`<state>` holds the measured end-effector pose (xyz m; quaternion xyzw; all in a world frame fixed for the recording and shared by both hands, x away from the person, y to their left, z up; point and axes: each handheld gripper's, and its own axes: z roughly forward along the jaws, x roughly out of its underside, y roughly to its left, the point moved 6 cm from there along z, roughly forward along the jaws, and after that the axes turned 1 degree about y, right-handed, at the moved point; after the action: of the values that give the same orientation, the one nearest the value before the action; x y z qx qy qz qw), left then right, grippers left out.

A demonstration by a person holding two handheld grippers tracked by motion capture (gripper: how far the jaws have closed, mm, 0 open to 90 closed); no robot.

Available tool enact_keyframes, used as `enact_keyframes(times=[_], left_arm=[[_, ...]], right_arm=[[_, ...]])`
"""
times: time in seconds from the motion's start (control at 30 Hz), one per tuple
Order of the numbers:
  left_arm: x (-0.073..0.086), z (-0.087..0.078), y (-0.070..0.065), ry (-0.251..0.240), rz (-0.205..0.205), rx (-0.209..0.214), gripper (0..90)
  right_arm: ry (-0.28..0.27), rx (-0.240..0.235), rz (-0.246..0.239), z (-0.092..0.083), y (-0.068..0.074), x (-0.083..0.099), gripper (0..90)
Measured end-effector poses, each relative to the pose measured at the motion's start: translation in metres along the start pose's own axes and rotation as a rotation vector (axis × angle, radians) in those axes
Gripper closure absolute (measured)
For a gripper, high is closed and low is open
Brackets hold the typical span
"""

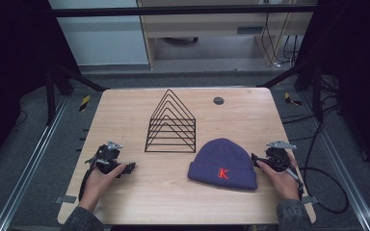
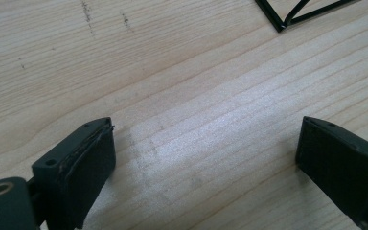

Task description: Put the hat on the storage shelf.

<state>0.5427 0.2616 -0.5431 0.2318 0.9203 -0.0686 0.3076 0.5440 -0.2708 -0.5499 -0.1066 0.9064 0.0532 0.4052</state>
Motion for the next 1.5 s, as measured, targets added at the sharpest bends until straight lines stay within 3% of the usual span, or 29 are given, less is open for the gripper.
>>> enact_keyframes(times=[0.4,0.53,0.6,0.77,0.87,1.0,1.03,1.07,1.1,1.17,1.2,1.27,1.37,1.5], left_arm=[[0.0,0.001,-0.002,0.006,0.003,-0.001,2.3],[0.0,0.001,-0.002,0.006,0.005,0.002,2.1],[0.0,0.001,-0.002,0.005,0.005,0.001,2.0],[0.001,0.001,-0.002,0.003,0.004,-0.005,1.6],[0.001,0.001,-0.002,0.002,0.006,-0.006,1.5],[0.001,0.001,-0.003,0.004,0.007,-0.002,0.9],[0.001,0.001,-0.003,0.005,0.005,0.001,0.8],[0.001,0.001,-0.003,0.004,0.006,0.001,0.8],[0.002,0.001,-0.003,0.002,0.006,0.001,0.8],[0.002,0.001,-0.003,0.003,0.007,0.001,0.8],[0.001,0.001,-0.003,0.005,0.006,0.002,0.7],[0.001,0.001,-0.003,0.006,0.006,0.002,0.7],[0.001,0.001,-0.003,0.003,0.004,0.0,0.5],[0.001,0.001,-0.003,0.005,0.006,0.003,0.3]], right_arm=[[0.008,-0.004,-0.004,0.0,0.001,0.0,18.6],[0.03,0.019,0.018,-0.004,-0.004,-0.002,18.5],[-0.005,0.044,0.005,-0.011,-0.004,-0.008,19.6],[-0.028,0.028,-0.002,-0.019,0.004,-0.015,20.2],[-0.05,0.015,-0.035,-0.027,0.018,-0.028,20.5],[-0.04,-0.009,-0.075,-0.031,0.031,-0.042,21.2],[-0.02,-0.02,-0.129,-0.031,0.039,-0.053,21.5],[-0.02,-0.02,-0.129,-0.031,0.039,-0.053,21.5],[0.011,-0.025,-0.179,-0.03,0.048,-0.067,21.1],[0.023,-0.041,-0.197,-0.029,0.051,-0.072,20.9],[0.073,-0.091,-0.22,-0.025,0.06,-0.084,20.1],[0.091,-0.098,-0.247,-0.022,0.062,-0.09,20.9],[0.145,-0.13,-0.282,-0.013,0.068,-0.102,26.1],[0.215,-0.173,-0.316,0.001,0.076,-0.114,39.3]])
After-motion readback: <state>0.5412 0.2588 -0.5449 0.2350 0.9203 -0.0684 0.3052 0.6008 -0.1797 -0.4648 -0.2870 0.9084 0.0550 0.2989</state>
